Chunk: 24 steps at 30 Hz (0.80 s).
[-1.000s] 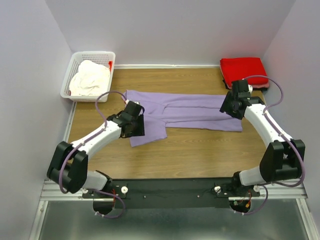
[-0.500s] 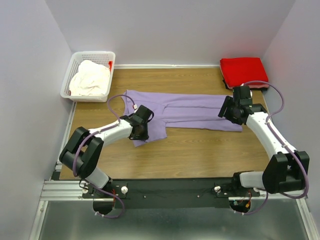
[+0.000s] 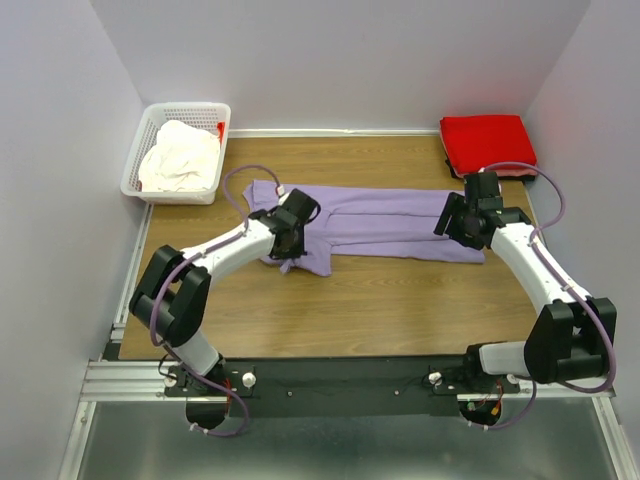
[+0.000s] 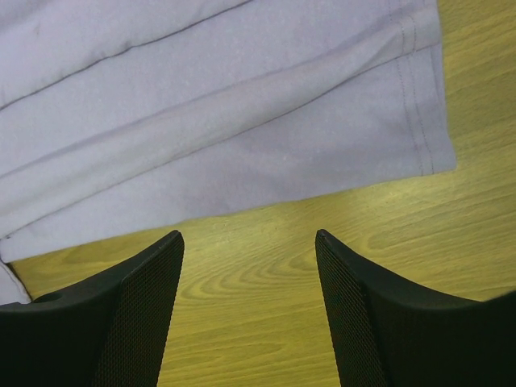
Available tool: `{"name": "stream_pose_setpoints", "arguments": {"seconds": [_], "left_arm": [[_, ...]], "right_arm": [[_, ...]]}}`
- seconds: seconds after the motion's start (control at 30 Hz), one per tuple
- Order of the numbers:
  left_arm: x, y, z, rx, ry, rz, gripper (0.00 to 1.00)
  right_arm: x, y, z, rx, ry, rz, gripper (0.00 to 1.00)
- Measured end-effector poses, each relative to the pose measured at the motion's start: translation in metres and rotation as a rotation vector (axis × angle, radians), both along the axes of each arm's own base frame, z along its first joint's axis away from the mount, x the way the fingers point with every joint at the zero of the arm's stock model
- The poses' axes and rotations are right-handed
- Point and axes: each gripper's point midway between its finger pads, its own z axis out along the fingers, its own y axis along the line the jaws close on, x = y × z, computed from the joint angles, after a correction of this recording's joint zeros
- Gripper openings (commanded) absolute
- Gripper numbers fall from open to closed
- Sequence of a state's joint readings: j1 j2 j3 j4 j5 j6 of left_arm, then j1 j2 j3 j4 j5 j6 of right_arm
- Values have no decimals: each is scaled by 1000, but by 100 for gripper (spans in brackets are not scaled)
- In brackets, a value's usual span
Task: Fold and stack the t-shirts
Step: Fold the tshirt
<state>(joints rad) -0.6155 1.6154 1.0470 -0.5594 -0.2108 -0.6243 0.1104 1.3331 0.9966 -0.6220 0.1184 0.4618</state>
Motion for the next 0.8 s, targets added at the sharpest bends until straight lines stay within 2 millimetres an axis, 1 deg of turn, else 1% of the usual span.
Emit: {"name": "stream_pose_setpoints", "arguments": {"seconds": [0.1, 0.13, 0.2, 0.3, 0.37, 0.47, 0.53, 0.6, 0.67, 0.8], "left_arm": [[41, -12, 35, -12, -98, -5, 0], [49, -13, 41, -12, -115, -7, 0], [76, -14, 54, -6, -157, 2, 0], [111, -8, 53, 24, -174, 9, 0], [130, -2, 45, 50, -172, 14, 0], [152, 5, 32, 87, -160, 17, 0], [162, 7, 29, 98, -162, 12, 0], [171, 5, 30, 103, -174, 3, 0], [176, 3, 33, 104, -183, -2, 0], [189, -1, 46, 98, -229, -8, 0]], "right_arm": [[0, 0, 0, -4, 0, 6, 73], [0, 0, 0, -4, 1, 7, 73], [0, 0, 0, -3, 1, 12, 73], [0, 1, 0, 0, 1, 20, 73], [-1, 3, 0, 5, 1, 26, 74], [-1, 5, 1, 15, 1, 36, 74], [-1, 6, 1, 19, 1, 44, 74], [-1, 7, 1, 23, 1, 52, 74], [-2, 8, 1, 25, 2, 61, 74], [-2, 9, 1, 26, 3, 68, 74]]}}
